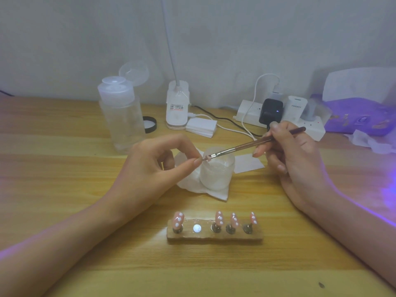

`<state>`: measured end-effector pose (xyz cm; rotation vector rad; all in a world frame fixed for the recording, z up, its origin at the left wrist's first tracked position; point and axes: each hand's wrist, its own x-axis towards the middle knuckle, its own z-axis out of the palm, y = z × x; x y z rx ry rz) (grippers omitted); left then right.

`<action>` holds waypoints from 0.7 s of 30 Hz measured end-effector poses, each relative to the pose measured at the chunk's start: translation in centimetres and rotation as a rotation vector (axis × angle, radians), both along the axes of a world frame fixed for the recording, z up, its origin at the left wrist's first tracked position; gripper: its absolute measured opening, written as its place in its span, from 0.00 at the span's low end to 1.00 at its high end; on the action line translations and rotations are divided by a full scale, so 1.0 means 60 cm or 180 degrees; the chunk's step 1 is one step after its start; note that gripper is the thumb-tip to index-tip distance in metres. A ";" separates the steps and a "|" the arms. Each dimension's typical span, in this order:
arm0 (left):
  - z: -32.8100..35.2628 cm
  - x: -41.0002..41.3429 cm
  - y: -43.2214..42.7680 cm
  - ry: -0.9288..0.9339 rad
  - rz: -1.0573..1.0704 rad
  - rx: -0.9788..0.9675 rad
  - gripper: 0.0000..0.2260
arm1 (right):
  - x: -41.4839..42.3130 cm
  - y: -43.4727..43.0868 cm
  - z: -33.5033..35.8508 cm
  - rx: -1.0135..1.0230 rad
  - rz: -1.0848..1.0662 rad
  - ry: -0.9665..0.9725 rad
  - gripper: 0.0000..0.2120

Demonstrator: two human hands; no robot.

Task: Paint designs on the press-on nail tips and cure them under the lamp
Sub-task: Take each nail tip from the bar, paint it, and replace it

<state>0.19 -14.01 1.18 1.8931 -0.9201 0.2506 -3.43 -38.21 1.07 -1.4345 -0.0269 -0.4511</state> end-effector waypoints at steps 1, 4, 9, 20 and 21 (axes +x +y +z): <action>0.001 0.000 0.000 -0.0002 -0.0004 -0.0003 0.04 | 0.000 -0.001 0.001 0.0042 -0.0017 0.0002 0.12; 0.001 0.000 -0.001 -0.0006 0.0014 0.0002 0.05 | -0.001 -0.001 0.005 0.0194 0.0077 -0.0043 0.12; 0.001 0.000 -0.001 0.0004 0.0017 0.0027 0.05 | 0.000 0.001 0.002 0.0072 0.0021 0.0059 0.12; 0.003 -0.002 -0.003 0.0076 0.0034 -0.0011 0.05 | -0.004 0.003 0.006 0.0142 0.0142 -0.0104 0.11; 0.003 -0.003 -0.004 0.0082 0.0029 -0.0019 0.05 | -0.003 0.003 0.005 0.0118 0.0131 -0.0101 0.11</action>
